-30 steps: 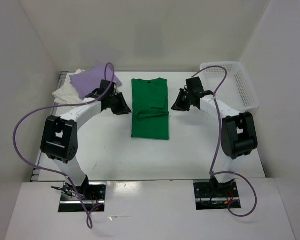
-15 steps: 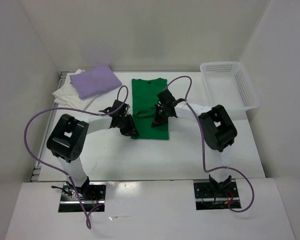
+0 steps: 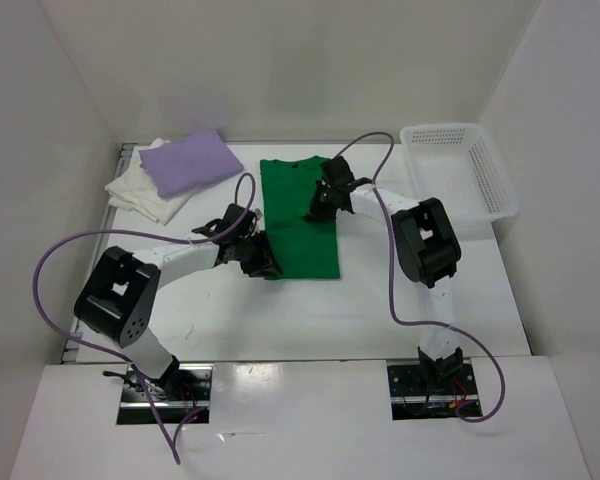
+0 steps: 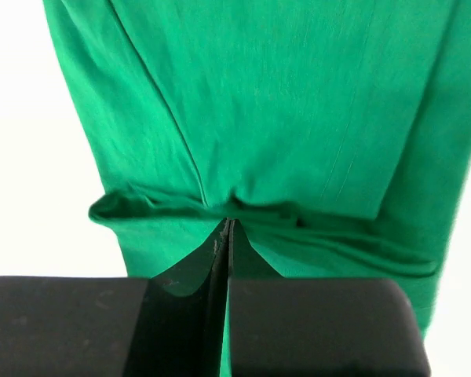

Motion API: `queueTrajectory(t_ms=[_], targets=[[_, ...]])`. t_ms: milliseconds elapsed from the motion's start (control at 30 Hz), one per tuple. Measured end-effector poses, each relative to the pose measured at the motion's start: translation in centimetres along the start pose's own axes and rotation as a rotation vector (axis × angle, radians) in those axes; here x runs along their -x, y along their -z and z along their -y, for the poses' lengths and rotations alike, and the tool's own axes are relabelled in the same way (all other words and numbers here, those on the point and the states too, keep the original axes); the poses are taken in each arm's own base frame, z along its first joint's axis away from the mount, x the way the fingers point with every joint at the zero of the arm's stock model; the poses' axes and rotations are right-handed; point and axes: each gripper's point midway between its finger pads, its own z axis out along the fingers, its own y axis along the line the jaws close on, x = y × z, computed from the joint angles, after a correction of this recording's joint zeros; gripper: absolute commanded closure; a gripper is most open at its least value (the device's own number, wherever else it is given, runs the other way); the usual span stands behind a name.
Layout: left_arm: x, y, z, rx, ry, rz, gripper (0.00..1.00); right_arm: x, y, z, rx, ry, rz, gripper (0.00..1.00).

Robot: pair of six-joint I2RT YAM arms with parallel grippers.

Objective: Fold and stack the t-shirts
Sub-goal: Fold the folded rectangular tshirt in 1/3 of the way, then grab one side of the 2/3 rectangular tshirt with both arms

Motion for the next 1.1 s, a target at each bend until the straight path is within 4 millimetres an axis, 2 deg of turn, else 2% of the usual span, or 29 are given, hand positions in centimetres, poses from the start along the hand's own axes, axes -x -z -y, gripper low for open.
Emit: queueTrajectory(t_ms=[100, 200, 267, 333, 367, 433, 467, 533, 600, 767, 867, 933, 1100], targets=[[0.6, 0.9, 0.4, -0.016, -0.001, 0.023, 0.63, 1.0, 0.2, 0.0, 0.014, -0.018, 0.021, 0.96], [1.2, 1.3, 0.0, -0.011, 0.015, 0.037, 0.63, 0.5, 1.2, 0.2, 0.024, -0.03, 0.019, 0.91], [1.5, 1.4, -0.4, -0.004, 0.029, 0.04, 0.63, -0.9, 3.1, 0.6, 0.031, -0.037, 0.007, 0.86], [1.9, 1.5, -0.9, 0.001, 0.045, 0.048, 0.63, -2.6, 5.8, 1.1, 0.037, -0.044, 0.005, 0.81], [2.1, 1.6, -1.2, 0.003, 0.053, 0.051, 0.63, -3.3, 7.3, 1.3, 0.044, -0.045, 0.008, 0.73], [2.3, 1.7, -2.0, 0.011, 0.073, 0.052, 0.57, -4.7, 9.8, 1.6, 0.066, -0.043, 0.022, 0.66], [2.5, 1.7, -2.5, 0.014, 0.086, 0.052, 0.55, -5.5, 10.7, 1.9, 0.075, -0.043, 0.024, 0.59], [2.6, 1.6, -3.3, 0.019, 0.107, 0.045, 0.48, -7.3, 11.8, 3.0, 0.073, -0.047, 0.013, 0.52], [2.6, 1.2, -3.8, 0.017, 0.124, 0.027, 0.45, -9.4, 12.1, 4.6, 0.054, -0.058, -0.009, 0.44], [1.7, 0.1, -3.7, -0.017, 0.134, -0.034, 0.42, -13.0, 11.6, 7.9, -0.018, -0.106, -0.079, 0.42], [1.4, -0.4, -3.7, -0.031, 0.136, -0.052, 0.47, -13.0, 11.5, 8.3, -0.025, -0.116, -0.079, 0.42], [1.2, -0.6, -3.7, -0.036, 0.142, -0.066, 0.56, -12.8, 11.2, 8.3, -0.023, -0.12, -0.069, 0.42], [1.0, -1.1, -4.0, -0.038, 0.146, -0.082, 0.7, -12.9, 9.9, 8.9, -0.042, -0.133, -0.075, 0.58]])
